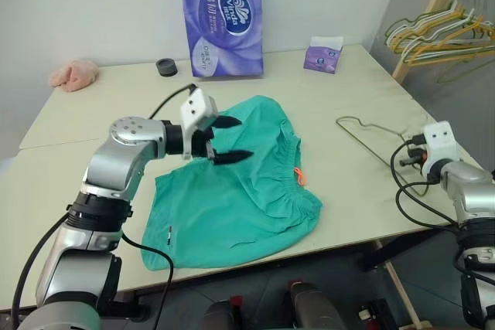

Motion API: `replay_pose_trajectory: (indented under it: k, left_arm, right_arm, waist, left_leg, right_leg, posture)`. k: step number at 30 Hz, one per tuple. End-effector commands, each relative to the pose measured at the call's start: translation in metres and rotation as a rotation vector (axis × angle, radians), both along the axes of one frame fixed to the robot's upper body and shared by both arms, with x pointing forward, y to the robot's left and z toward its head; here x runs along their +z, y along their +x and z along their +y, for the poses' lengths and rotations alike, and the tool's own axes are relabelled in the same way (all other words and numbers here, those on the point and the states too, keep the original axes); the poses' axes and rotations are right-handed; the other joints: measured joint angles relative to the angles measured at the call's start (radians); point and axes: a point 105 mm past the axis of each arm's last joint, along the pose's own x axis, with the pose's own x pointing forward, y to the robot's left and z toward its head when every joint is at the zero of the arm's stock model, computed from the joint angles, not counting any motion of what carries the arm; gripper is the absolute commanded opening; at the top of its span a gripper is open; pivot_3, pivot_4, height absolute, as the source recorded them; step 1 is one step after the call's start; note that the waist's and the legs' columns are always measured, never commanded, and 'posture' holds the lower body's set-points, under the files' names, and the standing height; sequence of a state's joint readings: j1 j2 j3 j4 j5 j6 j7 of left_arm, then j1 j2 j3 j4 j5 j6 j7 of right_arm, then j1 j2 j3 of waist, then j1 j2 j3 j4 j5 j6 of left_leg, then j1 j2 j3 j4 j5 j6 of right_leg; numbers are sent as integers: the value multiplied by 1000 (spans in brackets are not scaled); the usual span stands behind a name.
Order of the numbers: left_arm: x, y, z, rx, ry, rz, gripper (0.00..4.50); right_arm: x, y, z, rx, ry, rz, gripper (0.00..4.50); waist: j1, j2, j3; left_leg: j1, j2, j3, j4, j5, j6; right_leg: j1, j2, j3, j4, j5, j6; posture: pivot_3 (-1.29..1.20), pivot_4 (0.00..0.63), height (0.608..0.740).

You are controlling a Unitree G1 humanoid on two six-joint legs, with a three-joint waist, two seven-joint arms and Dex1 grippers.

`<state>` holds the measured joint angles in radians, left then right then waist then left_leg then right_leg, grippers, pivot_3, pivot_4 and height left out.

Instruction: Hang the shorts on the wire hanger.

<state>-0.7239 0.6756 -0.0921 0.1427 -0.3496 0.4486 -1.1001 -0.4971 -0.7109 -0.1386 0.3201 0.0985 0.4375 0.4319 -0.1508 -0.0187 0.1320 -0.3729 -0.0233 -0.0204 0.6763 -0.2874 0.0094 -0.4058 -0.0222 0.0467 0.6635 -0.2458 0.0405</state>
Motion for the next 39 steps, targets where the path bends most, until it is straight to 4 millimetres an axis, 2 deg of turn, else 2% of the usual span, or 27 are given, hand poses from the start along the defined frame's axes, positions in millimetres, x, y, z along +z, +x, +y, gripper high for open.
replay_pose_trajectory:
  k: [1, 4, 6, 11, 15, 22, 29, 32, 35, 39]
  left_arm:
    - [19, 12, 20, 70, -32, -27, 4500]
    - [24, 16, 28, 84, -66, 9, 4500]
    - [25, 12, 30, 47, -77, 66, 4500]
    - [15, -1, 31, -40, -33, 170, 4500]
    - [-3, -11, 27, -102, 31, 222, 4500]
    - [-23, -10, 22, -106, 89, 230, 4500]
    - [-38, -32, 11, -217, 116, 289, 4500]
    - [-39, -32, 11, -213, 110, 290, 4500]
    - [-38, -28, 9, -190, 89, 278, 3925]
    - [-41, -29, 6, -199, 86, 282, 2778]
  right_arm:
    - [42, -3, 41, 202, -109, -142, 40]
    - [53, -10, 79, 390, -199, -198, 40]
    - [61, -17, 105, 521, -273, -246, 40]
    - [76, -31, 151, 746, -417, -362, 40]
    - [83, -38, 177, 871, -499, -431, 40]
    - [90, -48, 204, 1006, -567, -505, 40]
    - [94, -52, 213, 1047, -562, -532, 40]
    - [95, -53, 214, 1052, -556, -537, 40]
    - [96, -55, 216, 1060, -549, -542, 0]
    - [96, -58, 218, 1073, -543, -543, 0]
  waist:
    - [-5, 0, 0]
    - [-7, 0, 0]
    - [-10, 0, 0]
    - [-14, 0, 0]
    - [-15, 0, 0]
    - [-14, 0, 0]
    - [-15, 0, 0]
    - [-15, 0, 0]
    - [-15, 0, 0]
    - [-15, 0, 0]
  left_leg:
    - [-1, 0, -1, 0, 0, 0]
    - [-2, 1, -3, 0, 0, 0]
    - [-2, 1, -3, 0, 0, 0]
    - [-5, -1, -3, 1, 0, 0]
    - [-6, -1, -4, 2, 0, 0]
    - [-7, -1, -5, 2, 0, 0]
    - [-7, -1, -5, 2, 0, 0]
    - [-7, -1, -5, 2, 0, 0]
    - [-7, -1, -5, 2, 0, 0]
    - [-7, -1, -5, 2, 0, 0]
  right_leg:
    - [0, 0, -1, 0, 2, -3]
    - [-1, 0, -3, 0, 2, -3]
    - [-1, 0, -4, 0, 2, -3]
    - [-3, -1, -4, 0, 2, -3]
    - [-4, -1, -4, 0, 3, -4]
    - [-5, -5, -5, 0, 3, -4]
    - [-6, -6, -5, 1, 3, -4]
    - [-6, -6, -5, 1, 3, -5]
    - [-6, -6, -5, 1, 4, -5]
    - [-6, -6, -5, 1, 4, -5]
  posture:
    - [-207, 107, 740]
    - [-207, 105, 740]
    - [-208, 105, 740]
    - [-208, 101, 740]
    - [-211, 100, 740]
    - [-208, 102, 740]
    - [-211, 105, 740]
    - [-212, 107, 740]
    - [-215, 106, 740]
    - [-219, 106, 740]
